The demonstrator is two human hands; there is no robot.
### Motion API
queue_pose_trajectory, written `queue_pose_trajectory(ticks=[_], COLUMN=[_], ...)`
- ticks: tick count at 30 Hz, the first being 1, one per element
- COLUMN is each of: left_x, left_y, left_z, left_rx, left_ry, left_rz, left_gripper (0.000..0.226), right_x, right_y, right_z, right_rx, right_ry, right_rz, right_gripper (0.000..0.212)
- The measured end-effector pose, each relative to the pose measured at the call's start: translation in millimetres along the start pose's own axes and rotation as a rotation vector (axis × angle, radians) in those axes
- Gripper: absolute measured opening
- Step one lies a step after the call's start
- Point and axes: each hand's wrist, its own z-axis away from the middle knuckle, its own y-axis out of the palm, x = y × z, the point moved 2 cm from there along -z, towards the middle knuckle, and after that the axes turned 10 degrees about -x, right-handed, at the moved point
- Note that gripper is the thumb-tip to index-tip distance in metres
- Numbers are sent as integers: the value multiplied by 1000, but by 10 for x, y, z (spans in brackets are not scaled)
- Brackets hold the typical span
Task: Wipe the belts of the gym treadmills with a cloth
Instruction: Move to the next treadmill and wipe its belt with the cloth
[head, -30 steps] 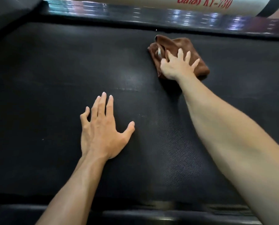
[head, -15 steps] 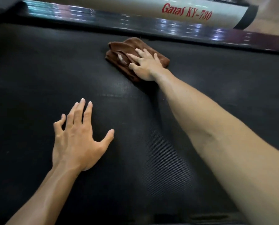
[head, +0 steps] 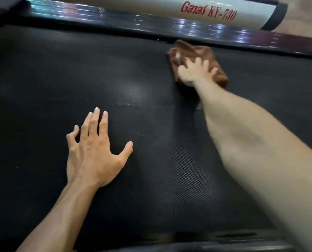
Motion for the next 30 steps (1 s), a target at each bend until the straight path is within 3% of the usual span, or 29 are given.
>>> queue_pose_trajectory(ticks=[4, 6, 8, 12, 15, 18, 22, 27, 30], left_x=[2, 10, -10, -11, -14, -24, -54, -28, 118], left_y=[-7, -13, -13, -13, -15, -35, -59, -242, -429], left_z=[0, -1, 10, 4, 8, -3, -19, 153, 400], left_rx=[-4, -7, -7, -10, -15, -14, 23, 49, 39], left_ry=[-7, -16, -15, -14, -17, -17, -26, -63, -92], left_rz=[4, 15, 11, 13, 13, 6, 16, 146, 203], left_gripper=[109, 109, 108, 103, 103, 104, 103, 95, 91], right_x=[775, 810, 504, -329, -469, -259, -108, -561, -810], right_y=[155, 200, 128, 27, 28, 58, 195, 107, 66], right_z=[504, 585, 408, 145, 261, 525, 1325, 2615, 2830], right_rx=[57, 77, 54, 44, 27, 7, 21, 31, 99], right_ry=[-391, -514, -487, -122, -28, -82, -323, -463, -460], right_rz=[-24, -24, 4, -11, -31, -28, -61, -43, 23], right_gripper=[63, 63, 64, 67, 66, 65, 63, 69, 72])
